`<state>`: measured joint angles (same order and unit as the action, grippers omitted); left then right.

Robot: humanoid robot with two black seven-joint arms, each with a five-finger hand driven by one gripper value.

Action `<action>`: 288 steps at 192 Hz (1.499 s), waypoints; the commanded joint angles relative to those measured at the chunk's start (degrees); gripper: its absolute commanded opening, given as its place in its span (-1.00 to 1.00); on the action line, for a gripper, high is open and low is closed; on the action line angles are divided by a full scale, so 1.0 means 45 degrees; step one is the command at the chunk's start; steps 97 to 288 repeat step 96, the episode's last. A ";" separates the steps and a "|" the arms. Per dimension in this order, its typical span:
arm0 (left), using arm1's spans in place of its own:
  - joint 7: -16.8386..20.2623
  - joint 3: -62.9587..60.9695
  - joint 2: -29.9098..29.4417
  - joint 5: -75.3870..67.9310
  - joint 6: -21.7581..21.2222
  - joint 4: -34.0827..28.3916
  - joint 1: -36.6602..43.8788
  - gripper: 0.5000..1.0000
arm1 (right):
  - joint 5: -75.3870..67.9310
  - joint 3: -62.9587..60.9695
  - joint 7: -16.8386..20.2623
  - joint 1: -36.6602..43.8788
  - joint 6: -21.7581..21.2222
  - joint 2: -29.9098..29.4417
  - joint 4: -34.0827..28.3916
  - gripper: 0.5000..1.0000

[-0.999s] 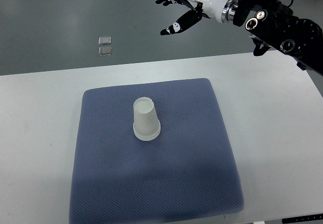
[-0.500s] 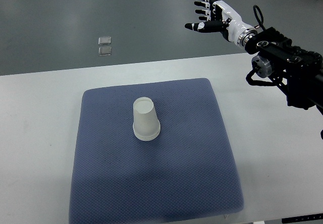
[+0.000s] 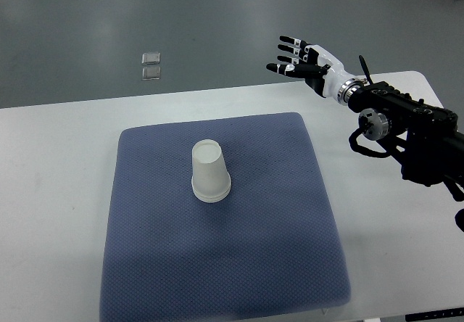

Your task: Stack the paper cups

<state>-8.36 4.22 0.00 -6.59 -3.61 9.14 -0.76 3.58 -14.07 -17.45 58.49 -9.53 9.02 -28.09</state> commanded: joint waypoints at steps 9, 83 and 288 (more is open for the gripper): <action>0.0002 0.0000 0.0000 0.0000 -0.0017 0.0000 0.0012 1.00 | 0.0005 0.0002 -0.0458 -0.0048 -0.0012 -0.0031 0.0440 0.65; 0.0002 0.0000 0.0000 0.0000 0.0002 0.0000 -0.0007 1.00 | 0.0005 -0.0017 -0.0575 -0.0516 0.0535 -0.0109 0.0519 0.65; 0.0002 0.0000 0.0000 0.0000 -0.0017 0.0000 -0.0007 1.00 | -0.0074 -0.0017 -0.0654 -0.0516 0.0554 -0.0109 0.0519 0.65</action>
